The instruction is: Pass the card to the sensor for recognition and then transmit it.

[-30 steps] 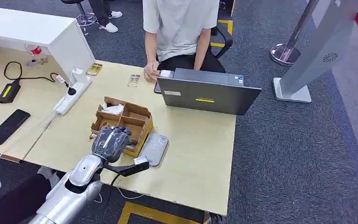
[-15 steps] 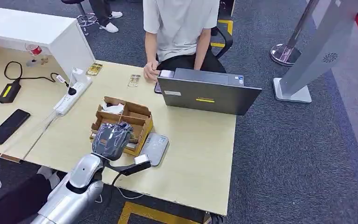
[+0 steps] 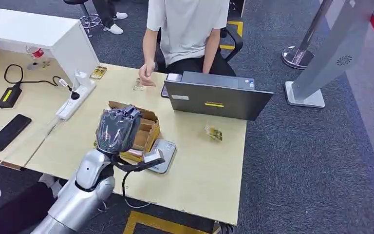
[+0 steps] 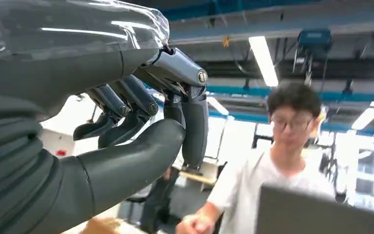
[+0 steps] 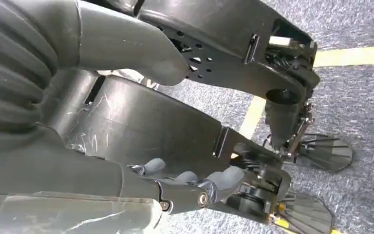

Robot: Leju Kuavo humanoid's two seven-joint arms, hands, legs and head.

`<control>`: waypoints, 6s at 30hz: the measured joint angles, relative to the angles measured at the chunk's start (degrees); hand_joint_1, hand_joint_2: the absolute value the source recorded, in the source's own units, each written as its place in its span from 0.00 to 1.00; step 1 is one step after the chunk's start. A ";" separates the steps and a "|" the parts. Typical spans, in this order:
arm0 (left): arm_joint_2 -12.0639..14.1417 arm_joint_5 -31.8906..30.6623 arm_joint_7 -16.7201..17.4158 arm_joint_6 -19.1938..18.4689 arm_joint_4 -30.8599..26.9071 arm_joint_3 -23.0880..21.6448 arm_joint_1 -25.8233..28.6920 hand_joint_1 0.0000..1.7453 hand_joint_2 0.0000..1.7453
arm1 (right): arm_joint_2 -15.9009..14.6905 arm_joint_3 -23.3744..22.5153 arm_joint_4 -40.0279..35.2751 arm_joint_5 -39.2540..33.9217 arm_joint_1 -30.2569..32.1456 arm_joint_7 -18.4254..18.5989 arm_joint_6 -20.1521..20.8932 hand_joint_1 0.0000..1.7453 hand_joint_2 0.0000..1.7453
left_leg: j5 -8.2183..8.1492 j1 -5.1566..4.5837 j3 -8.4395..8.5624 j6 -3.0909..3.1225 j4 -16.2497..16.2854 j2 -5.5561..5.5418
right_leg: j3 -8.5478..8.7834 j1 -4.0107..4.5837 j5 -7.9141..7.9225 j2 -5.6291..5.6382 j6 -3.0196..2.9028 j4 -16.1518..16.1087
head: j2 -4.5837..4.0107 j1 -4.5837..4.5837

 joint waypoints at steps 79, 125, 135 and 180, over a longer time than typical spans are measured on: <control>-0.65 -13.73 -17.55 8.37 14.67 30.27 10.68 0.00 1.00 | 1.05 0.15 0.17 2.45 -1.81 0.05 -0.85 0.00 1.00 | -0.09 0.07 -0.09 0.12 0.01 -0.10 | -0.04 0.00 -0.18 -0.08 0.13 -0.01 | 0.00 -0.02; 1.75 -6.36 -13.18 8.39 20.46 21.31 7.81 1.00 1.00 | 1.05 0.70 0.00 3.04 -1.83 -0.57 -0.81 0.00 1.00 | -0.09 0.08 -0.08 0.12 0.01 -0.09 | -0.03 0.00 -0.19 -0.07 0.13 0.00 | 0.00 0.00; -1.77 -2.75 -21.53 8.39 5.57 22.43 9.32 1.00 1.00 | 0.92 0.68 0.00 3.02 -1.58 -1.57 -0.70 0.00 1.00 | -0.09 0.07 -0.08 0.13 0.02 -0.11 | -0.03 0.00 -0.17 -0.08 0.15 0.00 | 0.00 0.00; -11.28 -18.69 3.41 8.35 30.88 9.94 -25.56 0.00 1.00 | 2.10 2.78 0.22 5.62 -5.01 3.63 2.36 0.00 1.00 | 0.19 0.06 -0.09 0.10 0.04 0.03 | -0.11 0.03 0.18 0.04 0.06 0.09 | 0.00 0.04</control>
